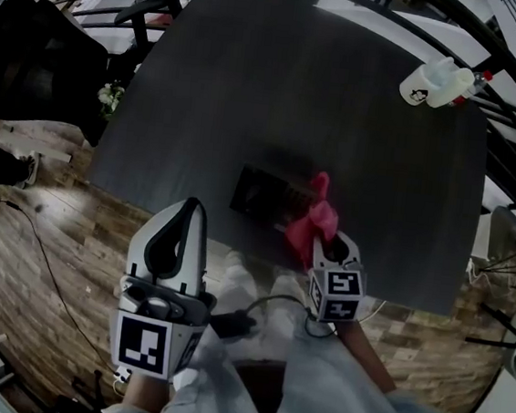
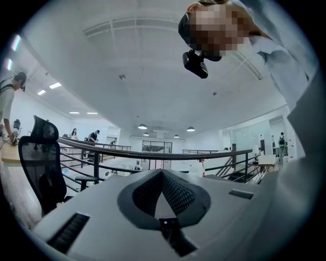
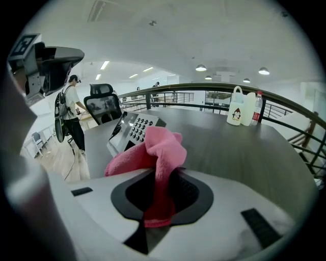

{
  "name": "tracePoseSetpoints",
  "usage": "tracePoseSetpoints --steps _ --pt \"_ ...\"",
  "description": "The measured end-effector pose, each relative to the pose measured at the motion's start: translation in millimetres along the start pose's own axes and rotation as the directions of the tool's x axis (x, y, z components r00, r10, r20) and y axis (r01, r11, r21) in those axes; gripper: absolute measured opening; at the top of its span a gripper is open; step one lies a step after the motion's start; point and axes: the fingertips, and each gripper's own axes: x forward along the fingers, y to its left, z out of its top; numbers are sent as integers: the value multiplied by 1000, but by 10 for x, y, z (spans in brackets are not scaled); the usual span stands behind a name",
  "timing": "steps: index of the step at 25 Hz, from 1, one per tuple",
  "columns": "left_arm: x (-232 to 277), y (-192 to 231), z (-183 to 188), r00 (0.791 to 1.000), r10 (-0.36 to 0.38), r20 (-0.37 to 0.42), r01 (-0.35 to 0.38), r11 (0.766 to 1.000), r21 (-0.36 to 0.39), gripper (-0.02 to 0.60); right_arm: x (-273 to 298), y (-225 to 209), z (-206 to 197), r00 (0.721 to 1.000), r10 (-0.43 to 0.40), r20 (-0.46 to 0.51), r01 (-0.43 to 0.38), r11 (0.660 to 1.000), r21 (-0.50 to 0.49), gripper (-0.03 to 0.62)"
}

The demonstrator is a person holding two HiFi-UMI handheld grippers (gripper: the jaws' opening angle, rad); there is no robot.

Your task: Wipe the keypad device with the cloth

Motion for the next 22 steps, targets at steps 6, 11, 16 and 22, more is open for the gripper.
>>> tracePoseSetpoints --steps 6,11,16,22 --pt "65 -45 40 999 -48 14 48 999 -1 3 -128 68 -106 1000 3 -28 -1 999 48 72" --pt "124 -97 122 996 -86 35 86 996 5 3 -353 -23 75 999 -34 36 31 996 85 72" --pt "144 -151 175 993 -108 51 108 994 12 3 -523 -123 452 988 -70 137 58 994 90 72" --pt "128 -162 270 989 -121 80 119 993 22 3 -697 -112 1022 957 -77 279 58 995 77 72"
